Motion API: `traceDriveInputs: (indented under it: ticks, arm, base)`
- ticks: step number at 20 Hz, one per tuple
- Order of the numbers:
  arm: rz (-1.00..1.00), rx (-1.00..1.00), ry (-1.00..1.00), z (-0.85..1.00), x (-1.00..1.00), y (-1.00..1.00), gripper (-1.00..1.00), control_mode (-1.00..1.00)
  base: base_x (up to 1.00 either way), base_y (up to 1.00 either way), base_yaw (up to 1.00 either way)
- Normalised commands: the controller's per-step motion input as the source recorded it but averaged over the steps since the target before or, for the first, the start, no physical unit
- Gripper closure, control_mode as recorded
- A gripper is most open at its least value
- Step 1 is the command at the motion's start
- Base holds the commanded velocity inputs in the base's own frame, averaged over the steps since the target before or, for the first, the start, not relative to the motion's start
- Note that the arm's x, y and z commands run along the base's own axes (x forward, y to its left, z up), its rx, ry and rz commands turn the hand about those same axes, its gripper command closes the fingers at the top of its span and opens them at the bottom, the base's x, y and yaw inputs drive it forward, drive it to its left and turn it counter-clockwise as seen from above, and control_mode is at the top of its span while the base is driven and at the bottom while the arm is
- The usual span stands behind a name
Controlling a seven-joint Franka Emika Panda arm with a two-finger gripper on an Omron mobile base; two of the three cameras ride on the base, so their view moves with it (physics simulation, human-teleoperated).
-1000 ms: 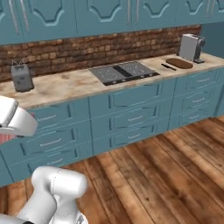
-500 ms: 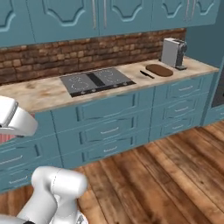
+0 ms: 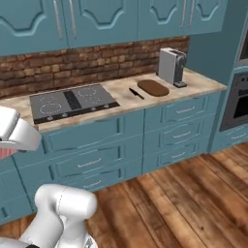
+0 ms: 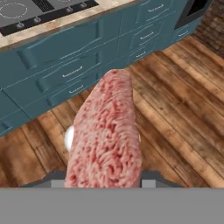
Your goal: Retrieve the steak from the fridge and place it on the cutting board.
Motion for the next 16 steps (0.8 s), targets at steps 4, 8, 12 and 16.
traceDriveInputs:
  ticks: [4, 8, 12, 16]
  arm:
    - [0.0, 0.0, 0.0, 0.0, 0.0, 0.0, 1.0, 1.0]
    - [0.0, 0.0, 0.0, 0.0, 0.0, 0.0, 1.0, 1.0]
    - [0.0, 0.0, 0.0, 0.0, 0.0, 0.0, 1.0, 1.0]
    - [0.0, 0.0, 0.0, 0.0, 0.0, 0.0, 1.0, 1.0]
  base:
    - [1.0, -0.59, 0.11]
    - [0.98, -0.33, 0.19]
    - [1.0, -0.49, 0.22]
    - [0.97, -0.65, 0.28]
